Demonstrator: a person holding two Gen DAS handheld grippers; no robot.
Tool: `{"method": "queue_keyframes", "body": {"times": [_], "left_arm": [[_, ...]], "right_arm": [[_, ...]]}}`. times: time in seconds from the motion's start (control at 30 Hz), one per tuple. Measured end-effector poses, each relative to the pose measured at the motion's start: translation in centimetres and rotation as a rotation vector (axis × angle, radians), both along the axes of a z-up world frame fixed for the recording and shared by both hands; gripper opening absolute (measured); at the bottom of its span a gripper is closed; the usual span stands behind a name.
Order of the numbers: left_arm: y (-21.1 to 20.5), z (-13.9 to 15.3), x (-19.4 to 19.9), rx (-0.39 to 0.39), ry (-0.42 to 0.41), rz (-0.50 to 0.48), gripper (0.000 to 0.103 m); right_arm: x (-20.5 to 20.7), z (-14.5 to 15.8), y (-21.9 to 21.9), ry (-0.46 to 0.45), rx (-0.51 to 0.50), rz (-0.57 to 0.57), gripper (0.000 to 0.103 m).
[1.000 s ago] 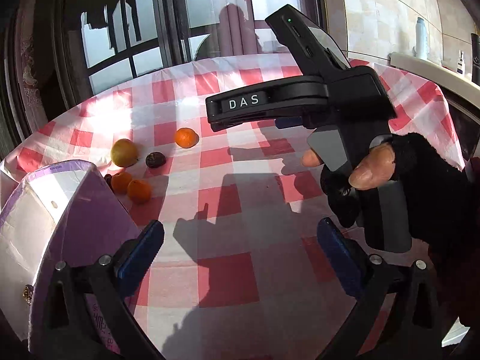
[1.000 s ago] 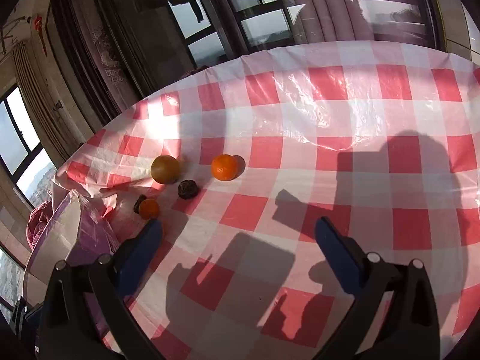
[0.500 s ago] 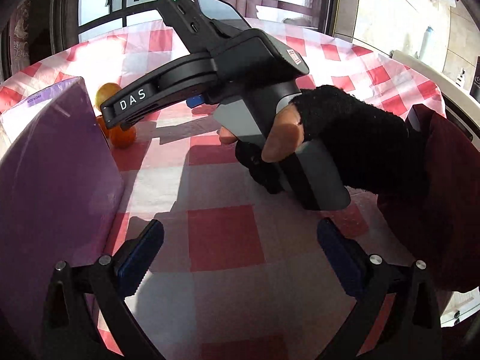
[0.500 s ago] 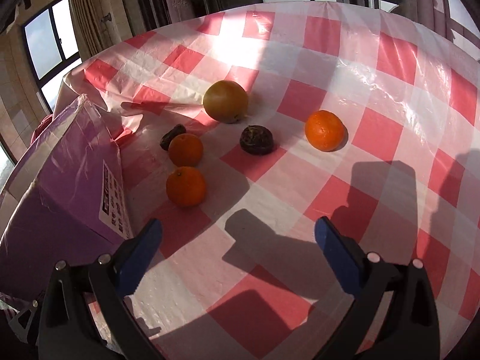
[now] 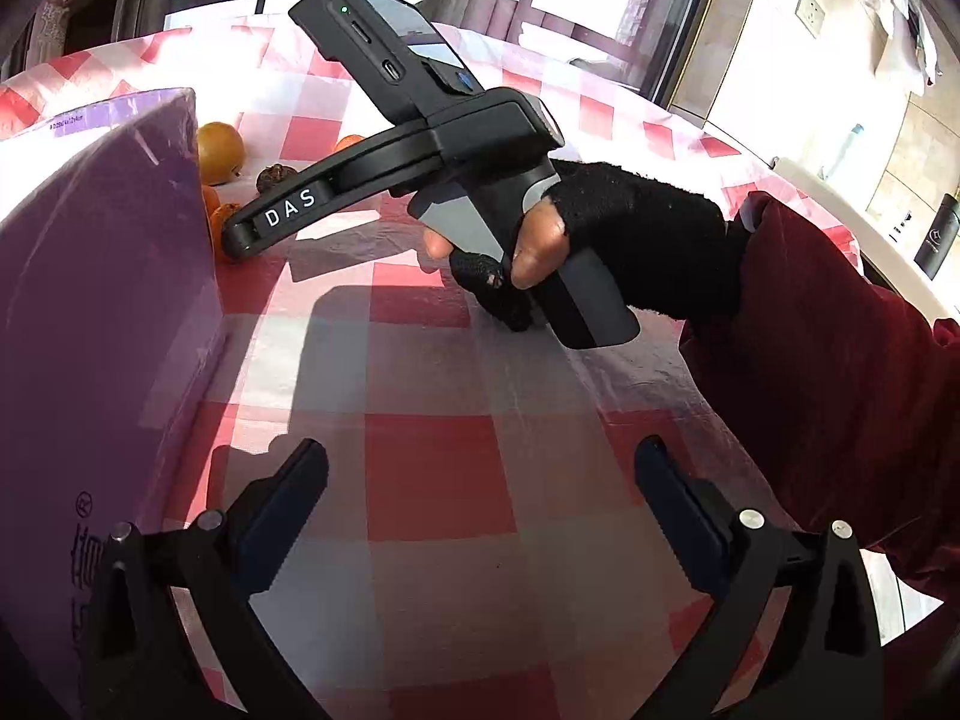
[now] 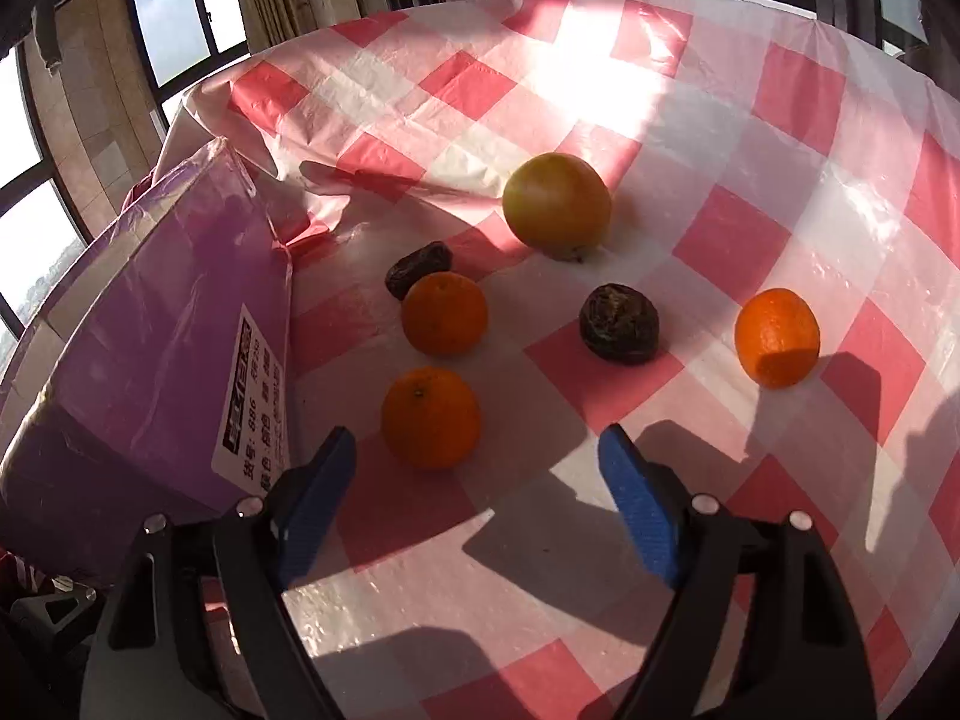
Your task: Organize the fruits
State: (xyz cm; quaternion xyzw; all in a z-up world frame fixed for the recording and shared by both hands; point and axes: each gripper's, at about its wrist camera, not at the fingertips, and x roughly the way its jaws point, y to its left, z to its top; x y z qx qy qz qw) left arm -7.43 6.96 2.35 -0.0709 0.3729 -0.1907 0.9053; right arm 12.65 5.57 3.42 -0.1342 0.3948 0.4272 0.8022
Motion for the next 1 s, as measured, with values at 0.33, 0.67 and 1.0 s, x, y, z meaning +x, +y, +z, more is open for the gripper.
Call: {"method": "queue_keyframes", "body": {"times": [0.33,0.67,1.0], "left_arm": [[-0.1,0.1,0.5,-0.016,0.011,0.008,0.099],[-1.1,-0.4,1.2,0.042,0.06,0.008,0.099],[-5.0,0.7,9.5,0.267,0.028,0.166,0.099]], "right_arm": [[0.4,-1.7,3.7,-0.058,-0.151,0.239,0.072],[1.4,-1.5,4.0,-0.062,-0.132,0.252,0.038],[-0.1,-1.2,-7.8,-0.15,-0.215,-0.275,0.038]]}}
